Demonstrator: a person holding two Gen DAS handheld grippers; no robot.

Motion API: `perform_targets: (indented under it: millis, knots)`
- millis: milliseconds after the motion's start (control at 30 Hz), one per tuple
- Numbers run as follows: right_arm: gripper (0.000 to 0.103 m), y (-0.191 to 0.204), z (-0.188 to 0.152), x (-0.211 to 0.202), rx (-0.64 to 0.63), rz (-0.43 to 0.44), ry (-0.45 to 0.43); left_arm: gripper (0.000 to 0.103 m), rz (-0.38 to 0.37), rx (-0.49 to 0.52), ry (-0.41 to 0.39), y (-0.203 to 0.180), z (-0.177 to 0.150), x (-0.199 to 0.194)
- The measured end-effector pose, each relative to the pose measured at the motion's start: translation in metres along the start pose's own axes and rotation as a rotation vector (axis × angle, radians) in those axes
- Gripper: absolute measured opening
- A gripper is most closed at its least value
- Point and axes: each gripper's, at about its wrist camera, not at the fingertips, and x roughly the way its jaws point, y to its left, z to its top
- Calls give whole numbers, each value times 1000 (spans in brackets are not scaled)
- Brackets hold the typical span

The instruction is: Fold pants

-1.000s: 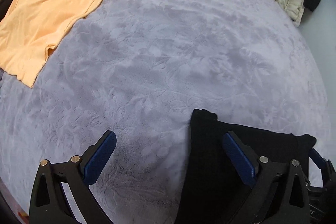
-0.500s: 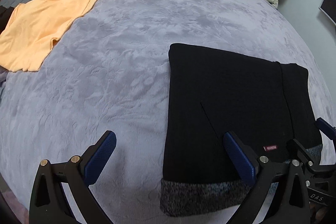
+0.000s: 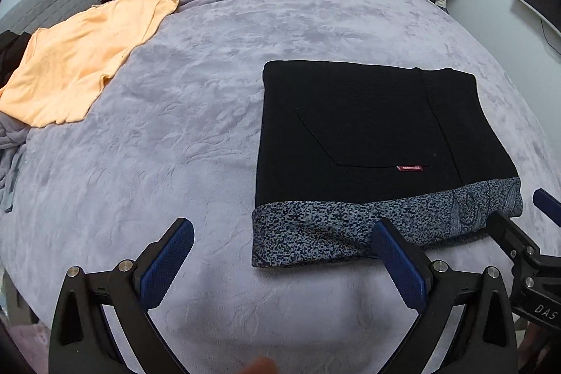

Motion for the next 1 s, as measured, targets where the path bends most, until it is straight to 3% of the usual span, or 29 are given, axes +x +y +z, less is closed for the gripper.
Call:
perform_targets:
  millis: [167, 300, 433, 567, 1000]
  knots:
    - [103, 6, 11, -6, -21, -64, -35, 103, 6, -7, -5, -3, 3, -1]
    - [103, 4, 13, -3, -2, -52, -34, 103, 31, -24, -35, -3, 3, -3]
    - [103, 2, 13, 1, 3, -44, -18, 103, 31, -105, -77, 2, 0, -6]
    - [103, 3, 10, 7, -3, -48, 6, 103, 38, -53, 37, -2, -2, 9]
    - [103, 4, 3, 27, 5, -37, 90, 103, 42, -45, 34, -3, -6, 12]
